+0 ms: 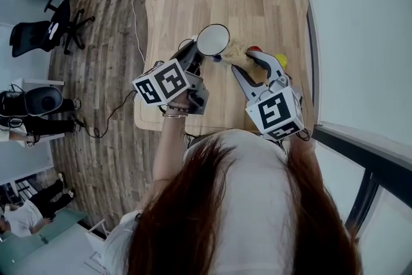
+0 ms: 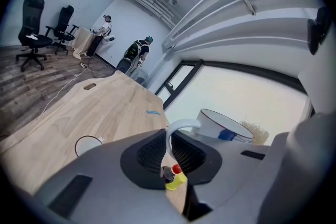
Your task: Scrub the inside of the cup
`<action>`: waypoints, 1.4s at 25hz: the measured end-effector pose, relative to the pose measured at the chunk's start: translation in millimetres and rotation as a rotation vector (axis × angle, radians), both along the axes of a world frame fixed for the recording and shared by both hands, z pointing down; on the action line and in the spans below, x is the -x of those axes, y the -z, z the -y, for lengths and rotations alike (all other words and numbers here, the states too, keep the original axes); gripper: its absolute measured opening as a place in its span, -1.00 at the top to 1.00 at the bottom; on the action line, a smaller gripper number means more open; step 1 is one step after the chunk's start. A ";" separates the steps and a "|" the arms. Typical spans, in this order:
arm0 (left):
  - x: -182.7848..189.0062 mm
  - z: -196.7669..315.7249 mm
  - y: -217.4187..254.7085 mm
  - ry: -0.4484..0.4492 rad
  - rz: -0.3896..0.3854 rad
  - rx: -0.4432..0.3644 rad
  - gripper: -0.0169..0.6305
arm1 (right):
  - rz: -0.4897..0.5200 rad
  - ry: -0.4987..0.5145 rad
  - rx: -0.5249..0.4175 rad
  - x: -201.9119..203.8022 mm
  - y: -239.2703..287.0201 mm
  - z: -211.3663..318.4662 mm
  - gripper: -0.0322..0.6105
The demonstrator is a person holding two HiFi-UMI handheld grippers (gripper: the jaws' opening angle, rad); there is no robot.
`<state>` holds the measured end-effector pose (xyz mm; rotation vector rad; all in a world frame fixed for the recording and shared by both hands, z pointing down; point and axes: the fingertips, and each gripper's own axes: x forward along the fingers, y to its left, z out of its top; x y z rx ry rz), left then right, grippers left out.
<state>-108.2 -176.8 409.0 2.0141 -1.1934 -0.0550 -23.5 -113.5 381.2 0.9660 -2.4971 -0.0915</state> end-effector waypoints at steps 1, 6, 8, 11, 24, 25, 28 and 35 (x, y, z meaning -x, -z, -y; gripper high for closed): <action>0.2 -0.6 -0.9 0.005 -0.001 0.002 0.82 | 0.001 -0.001 -0.003 0.2 -0.1 -0.2 0.50; 2.9 1.7 5.6 0.056 0.004 -0.017 0.82 | -0.012 -0.012 -0.033 2.7 -0.3 -0.4 0.50; 4.1 2.5 7.0 0.073 0.001 -0.021 0.82 | -0.016 -0.022 -0.043 4.2 -0.5 -0.2 0.50; 5.1 2.3 9.4 0.100 0.001 -0.033 0.82 | -0.023 -0.047 -0.066 4.7 -0.4 -0.1 0.50; 12.9 0.2 22.7 0.215 -0.064 -0.074 0.82 | -0.102 -0.141 -0.259 10.4 8.3 2.7 0.50; 13.6 0.0 23.5 0.222 -0.067 -0.077 0.82 | -0.104 -0.142 -0.263 11.4 8.5 2.3 0.50; 15.2 -1.2 26.1 0.242 -0.075 -0.084 0.82 | -0.107 -0.146 -0.271 13.7 10.0 1.1 0.50; 16.0 -2.6 31.6 0.266 -0.119 -0.090 0.82 | -0.123 -0.135 -0.306 20.1 11.8 -3.8 0.49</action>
